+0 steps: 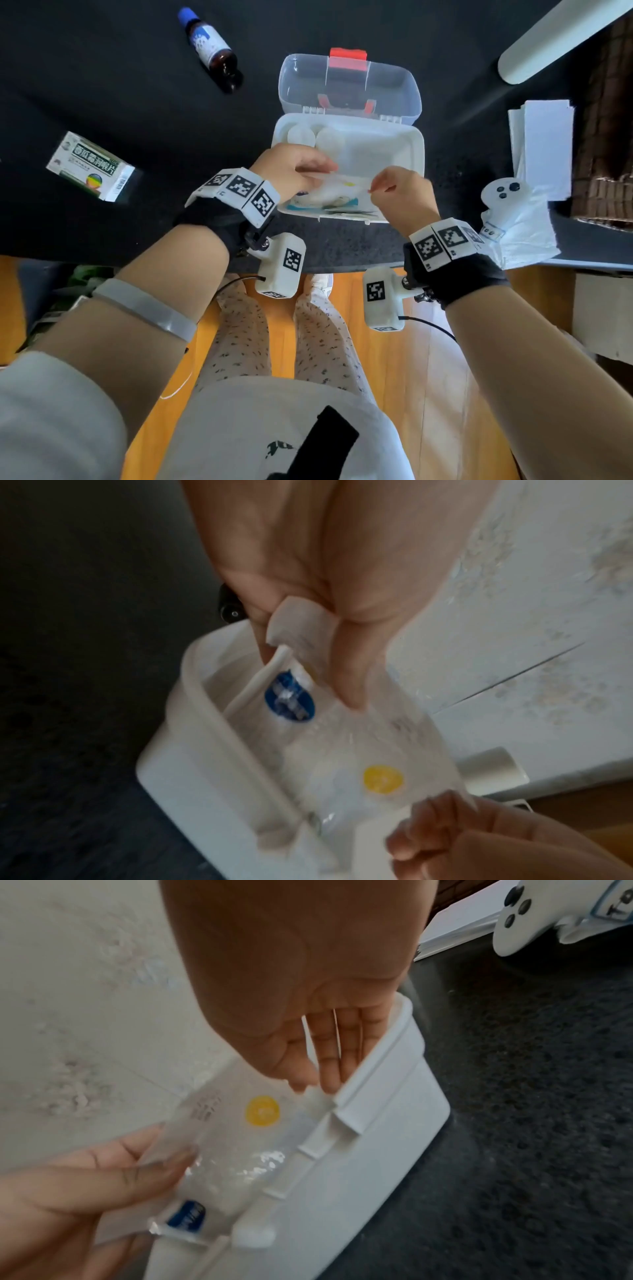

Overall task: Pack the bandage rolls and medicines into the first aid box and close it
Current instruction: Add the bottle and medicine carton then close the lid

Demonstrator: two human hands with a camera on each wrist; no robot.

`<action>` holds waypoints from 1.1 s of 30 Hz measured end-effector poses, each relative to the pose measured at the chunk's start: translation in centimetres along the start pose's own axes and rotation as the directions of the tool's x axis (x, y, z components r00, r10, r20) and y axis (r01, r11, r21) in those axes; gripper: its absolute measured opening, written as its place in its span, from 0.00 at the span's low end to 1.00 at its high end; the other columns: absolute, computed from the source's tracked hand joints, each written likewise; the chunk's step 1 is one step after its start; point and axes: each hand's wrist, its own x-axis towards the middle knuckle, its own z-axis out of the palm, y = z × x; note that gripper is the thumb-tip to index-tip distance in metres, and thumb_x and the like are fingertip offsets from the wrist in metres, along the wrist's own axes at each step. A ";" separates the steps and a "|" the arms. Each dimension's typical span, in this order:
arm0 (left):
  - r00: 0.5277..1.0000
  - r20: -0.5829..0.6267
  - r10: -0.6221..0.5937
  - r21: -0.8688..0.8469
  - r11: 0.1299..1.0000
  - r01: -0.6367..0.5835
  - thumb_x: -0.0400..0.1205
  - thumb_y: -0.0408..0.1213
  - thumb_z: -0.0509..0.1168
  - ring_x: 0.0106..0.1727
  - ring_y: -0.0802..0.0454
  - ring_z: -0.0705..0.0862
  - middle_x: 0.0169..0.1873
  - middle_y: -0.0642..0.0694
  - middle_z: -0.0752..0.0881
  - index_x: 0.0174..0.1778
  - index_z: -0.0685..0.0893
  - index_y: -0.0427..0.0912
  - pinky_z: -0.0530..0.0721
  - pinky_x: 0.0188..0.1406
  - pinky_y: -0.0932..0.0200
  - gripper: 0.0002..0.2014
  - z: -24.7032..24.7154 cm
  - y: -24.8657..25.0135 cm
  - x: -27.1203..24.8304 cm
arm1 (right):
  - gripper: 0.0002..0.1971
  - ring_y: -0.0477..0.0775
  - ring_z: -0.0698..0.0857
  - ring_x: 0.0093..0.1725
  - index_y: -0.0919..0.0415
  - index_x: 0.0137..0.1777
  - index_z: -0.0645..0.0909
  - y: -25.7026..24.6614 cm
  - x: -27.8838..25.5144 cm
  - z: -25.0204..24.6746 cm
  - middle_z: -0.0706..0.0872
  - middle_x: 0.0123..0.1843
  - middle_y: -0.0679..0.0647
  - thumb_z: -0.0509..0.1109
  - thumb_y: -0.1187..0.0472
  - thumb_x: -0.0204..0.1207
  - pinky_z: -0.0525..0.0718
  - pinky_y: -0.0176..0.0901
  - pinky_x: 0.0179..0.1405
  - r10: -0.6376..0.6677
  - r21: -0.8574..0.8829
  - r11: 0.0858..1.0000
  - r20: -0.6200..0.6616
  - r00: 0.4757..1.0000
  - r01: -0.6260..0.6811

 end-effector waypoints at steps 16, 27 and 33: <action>0.683 -0.534 -0.498 -0.142 0.849 0.508 0.65 0.49 0.76 0.82 0.41 0.58 0.81 0.38 0.58 0.79 0.61 0.50 0.63 0.78 0.43 0.47 -13.5 -13.7 -2.2 | 0.19 0.49 0.77 0.50 0.57 0.61 0.78 -19.2 7.8 8.2 0.74 0.53 0.50 0.66 0.68 0.69 0.79 0.42 0.55 -0.295 0.038 0.955 -0.005 0.956 0.295; 0.471 -0.529 -0.706 -0.206 0.645 0.736 0.72 0.56 0.70 0.82 0.29 0.37 0.81 0.40 0.29 0.80 0.31 0.52 0.43 0.78 0.30 0.56 -14.6 -19.4 -2.0 | 0.28 0.58 0.67 0.77 0.54 0.77 0.63 -24.4 15.6 15.4 0.64 0.80 0.54 0.63 0.59 0.77 0.69 0.49 0.71 -0.154 -0.160 0.978 -0.122 0.981 0.133; 0.473 -0.488 -0.733 -0.252 0.638 0.728 0.71 0.67 0.62 0.82 0.31 0.35 0.81 0.41 0.28 0.80 0.31 0.54 0.41 0.77 0.29 0.54 -14.8 -19.6 -2.0 | 0.24 0.63 0.74 0.69 0.57 0.71 0.67 -24.7 15.9 16.2 0.75 0.69 0.60 0.64 0.62 0.74 0.73 0.52 0.64 -0.106 -0.201 0.978 -0.207 0.973 0.064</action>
